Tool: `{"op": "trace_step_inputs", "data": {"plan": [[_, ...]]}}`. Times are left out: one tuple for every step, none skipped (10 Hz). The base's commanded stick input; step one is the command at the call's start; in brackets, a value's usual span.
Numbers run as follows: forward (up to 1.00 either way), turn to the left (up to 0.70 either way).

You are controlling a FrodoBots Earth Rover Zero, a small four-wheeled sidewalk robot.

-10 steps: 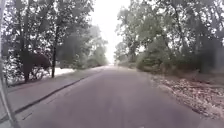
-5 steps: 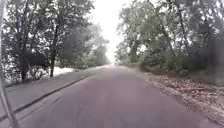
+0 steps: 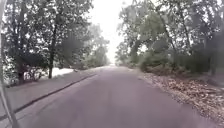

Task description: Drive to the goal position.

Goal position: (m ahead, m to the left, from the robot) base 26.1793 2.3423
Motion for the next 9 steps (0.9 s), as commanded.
{"op": "trace_step_inputs", "data": {"plan": [[0.7, 0.0], [0.7, 0.0], [0.7, 0.0], [0.7, 0.0], [0.7, 0.0], [0.7, 0.0], [0.7, 0.0], [0.7, 0.0], [0.7, 0.0]]}}
